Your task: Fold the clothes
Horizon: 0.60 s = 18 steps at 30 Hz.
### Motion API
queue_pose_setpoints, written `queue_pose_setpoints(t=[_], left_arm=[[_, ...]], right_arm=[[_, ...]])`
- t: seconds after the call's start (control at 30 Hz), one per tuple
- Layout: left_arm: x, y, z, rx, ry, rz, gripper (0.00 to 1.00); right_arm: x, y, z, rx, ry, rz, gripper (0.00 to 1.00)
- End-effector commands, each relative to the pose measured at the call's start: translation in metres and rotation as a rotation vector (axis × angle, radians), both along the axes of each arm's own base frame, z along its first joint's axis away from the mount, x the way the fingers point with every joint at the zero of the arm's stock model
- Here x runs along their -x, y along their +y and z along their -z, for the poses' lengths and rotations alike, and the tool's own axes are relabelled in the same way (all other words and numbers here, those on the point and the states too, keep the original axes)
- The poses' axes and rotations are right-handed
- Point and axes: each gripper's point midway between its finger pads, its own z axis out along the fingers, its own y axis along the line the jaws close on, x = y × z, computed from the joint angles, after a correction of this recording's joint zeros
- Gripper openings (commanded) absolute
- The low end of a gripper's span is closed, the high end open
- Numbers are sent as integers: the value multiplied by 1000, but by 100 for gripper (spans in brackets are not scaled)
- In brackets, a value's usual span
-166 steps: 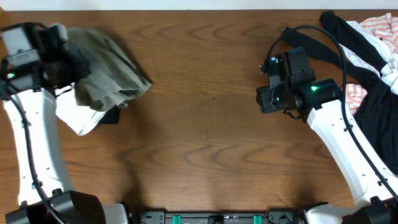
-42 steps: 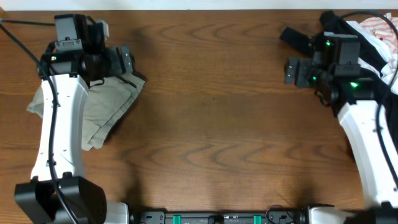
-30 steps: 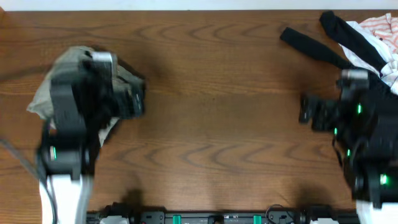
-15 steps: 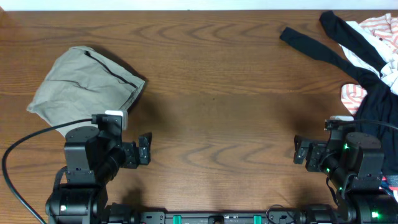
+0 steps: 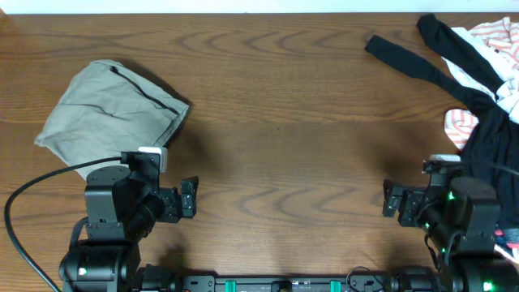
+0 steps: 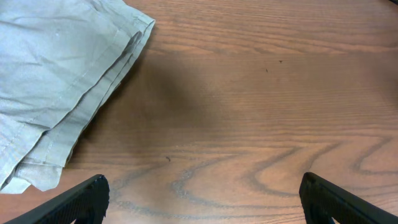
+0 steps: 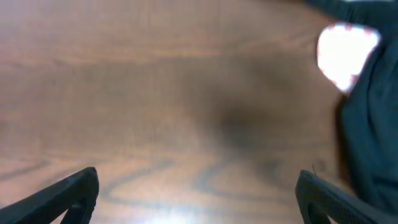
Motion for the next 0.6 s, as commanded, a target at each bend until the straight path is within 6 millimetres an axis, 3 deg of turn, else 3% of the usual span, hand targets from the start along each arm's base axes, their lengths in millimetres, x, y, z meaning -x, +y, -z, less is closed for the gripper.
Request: queue_pose_setpoints(t=[0.0,0.37,0.47,0.57], left_arm=[[1,-1,1,-3,1,9,98],[1,-1,1,-3,1,8,98],[1,-1,1,-3,1,8,98],[1,-1,1,-3,2,9,98]], right_arm=[[-1,1,-6,50,-135,-42,99],[-26,-4,-11,97,-672,-16,99],[-36,-2,-2,112,-716,-36,99],[-42,-1,21,106,-699,-40,99]])
